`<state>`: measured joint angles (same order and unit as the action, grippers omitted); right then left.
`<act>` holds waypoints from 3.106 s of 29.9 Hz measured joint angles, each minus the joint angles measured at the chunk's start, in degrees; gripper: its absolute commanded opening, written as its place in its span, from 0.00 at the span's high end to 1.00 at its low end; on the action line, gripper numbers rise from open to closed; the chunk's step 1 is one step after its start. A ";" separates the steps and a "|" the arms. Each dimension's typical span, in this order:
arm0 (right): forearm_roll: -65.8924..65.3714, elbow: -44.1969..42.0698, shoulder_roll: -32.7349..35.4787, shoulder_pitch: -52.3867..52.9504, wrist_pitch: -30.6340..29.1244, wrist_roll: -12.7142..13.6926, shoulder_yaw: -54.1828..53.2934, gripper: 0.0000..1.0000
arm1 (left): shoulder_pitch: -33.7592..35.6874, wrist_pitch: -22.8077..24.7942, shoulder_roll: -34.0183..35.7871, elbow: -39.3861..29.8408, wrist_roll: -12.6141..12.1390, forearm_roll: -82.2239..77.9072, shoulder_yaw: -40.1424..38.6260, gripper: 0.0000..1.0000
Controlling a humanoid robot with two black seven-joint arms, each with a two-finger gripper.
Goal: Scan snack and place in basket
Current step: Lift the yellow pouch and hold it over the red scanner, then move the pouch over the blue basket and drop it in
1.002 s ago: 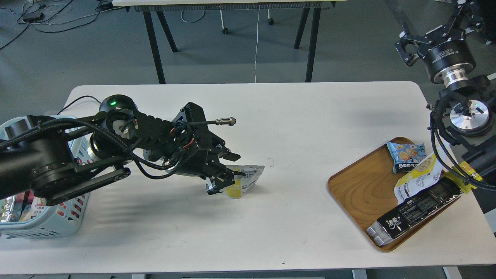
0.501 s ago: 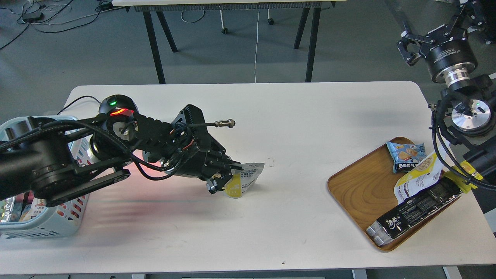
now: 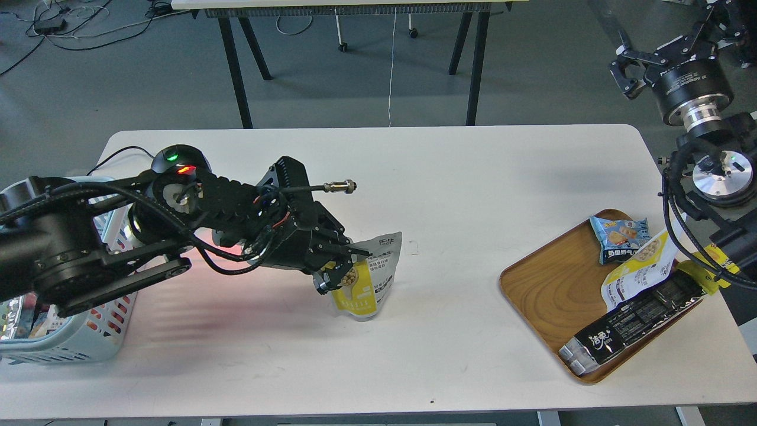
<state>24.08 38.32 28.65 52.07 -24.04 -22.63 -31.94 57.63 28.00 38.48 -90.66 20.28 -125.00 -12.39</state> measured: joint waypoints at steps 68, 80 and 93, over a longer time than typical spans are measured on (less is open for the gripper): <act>-0.22 0.38 2.18 0.38 0.03 -0.40 -0.86 0.01 | -2.24 -5.13 23.91 1.38 6.62 0.00 -8.52 1.00; -0.23 0.43 3.26 0.24 -0.22 -0.39 -1.16 0.01 | -2.23 -5.39 39.31 -1.74 7.72 2.76 -15.09 1.00; -0.24 0.44 3.10 0.14 -0.26 -0.39 -1.20 0.01 | -2.34 -9.80 49.04 4.08 7.73 7.63 -14.20 1.00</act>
<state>23.84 38.76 31.74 52.21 -24.30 -23.02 -33.14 55.29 18.20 87.53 -86.58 28.01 -117.37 -26.60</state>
